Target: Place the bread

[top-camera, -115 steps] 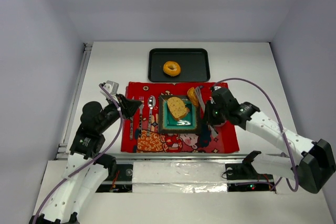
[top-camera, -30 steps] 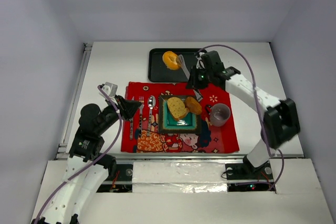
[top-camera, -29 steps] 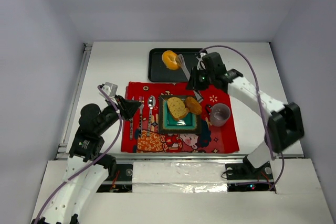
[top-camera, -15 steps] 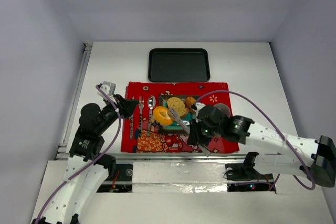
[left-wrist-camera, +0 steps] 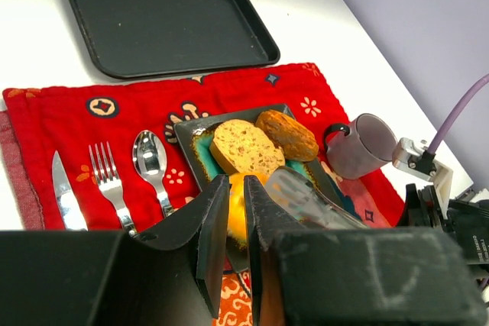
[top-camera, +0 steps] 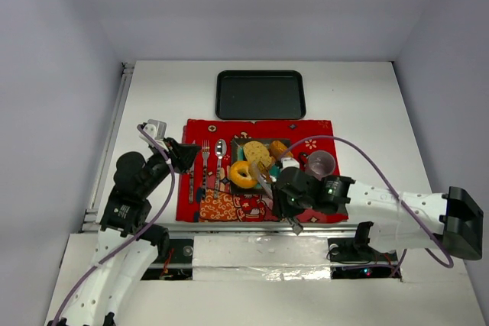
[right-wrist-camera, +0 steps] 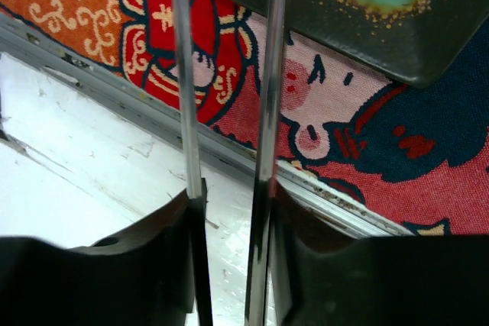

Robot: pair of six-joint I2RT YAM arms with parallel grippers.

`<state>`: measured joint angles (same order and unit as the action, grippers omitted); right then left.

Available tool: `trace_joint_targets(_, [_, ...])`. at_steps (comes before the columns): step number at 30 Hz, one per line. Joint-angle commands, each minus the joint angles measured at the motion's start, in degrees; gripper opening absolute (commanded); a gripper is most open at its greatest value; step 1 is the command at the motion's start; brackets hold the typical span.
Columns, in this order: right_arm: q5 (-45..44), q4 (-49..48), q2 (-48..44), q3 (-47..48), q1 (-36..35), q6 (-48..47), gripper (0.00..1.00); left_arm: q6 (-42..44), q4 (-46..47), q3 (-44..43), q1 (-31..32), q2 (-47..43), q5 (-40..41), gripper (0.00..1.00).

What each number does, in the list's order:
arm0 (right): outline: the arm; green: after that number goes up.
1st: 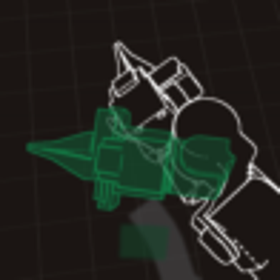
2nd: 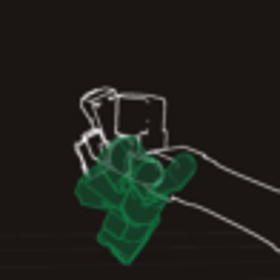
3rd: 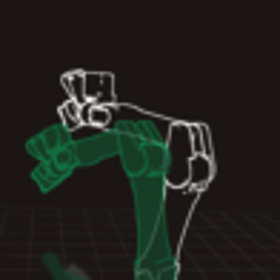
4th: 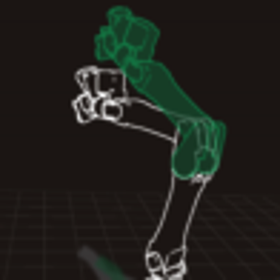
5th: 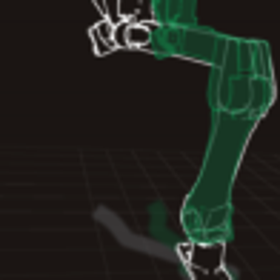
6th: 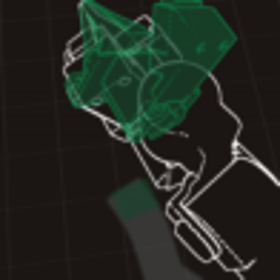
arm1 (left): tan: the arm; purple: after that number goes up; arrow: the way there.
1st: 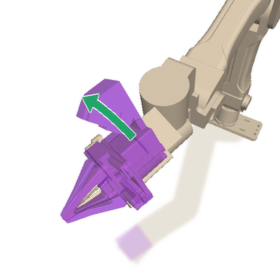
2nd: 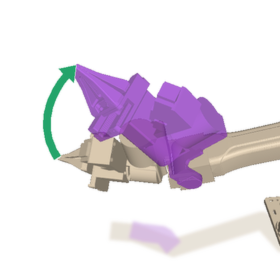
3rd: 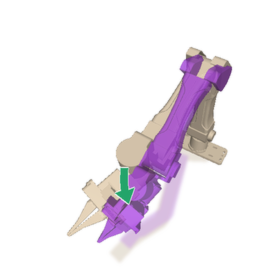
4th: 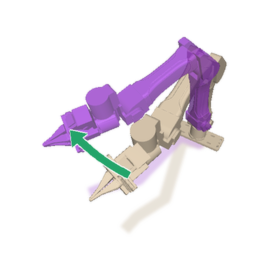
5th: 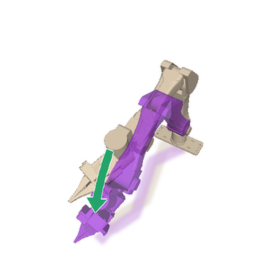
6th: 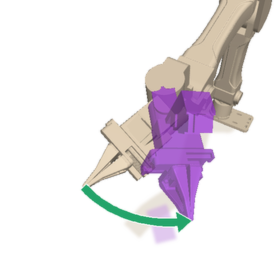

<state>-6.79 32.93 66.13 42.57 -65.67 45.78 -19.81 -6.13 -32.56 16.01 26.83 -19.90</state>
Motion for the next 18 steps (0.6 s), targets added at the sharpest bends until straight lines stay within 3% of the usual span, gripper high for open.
trace_joint_targets(1, [-3.67,-0.59,-1.00,3.22,-0.42,1.15,0.43,0.21,1.65,-0.40,-0.28,-0.90,0.04,0.12])
trace_joint_targets(4, [-3.59,0.73,-2.32,4.54,-0.42,1.15,0.49,0.39,1.91,-0.40,-0.28,-0.90,-0.58,0.12])
trace_joint_targets(10, [-4.11,2.75,-5.22,7.26,-0.42,1.94,0.49,0.39,2.26,-0.32,-0.28,-1.69,-1.63,0.12])
trace_joint_targets(14, [-12.51,6.00,-4.70,12.25,-0.42,2.21,0.46,0.48,2.53,-0.14,-0.28,-2.92,-2.51,0.12])
trace_joint_targets(17, [-18.33,5.40,-2.68,15.78,3.60,-1.28,0.43,0.56,2.79,-0.14,-0.28,-3.71,-3.21,0.12])
trace_joint_targets(18, [-18.26,4.44,-1.98,18.06,8.75,-2.70,0.42,0.57,2.79,-0.23,-0.28,-3.89,-3.48,0.12])
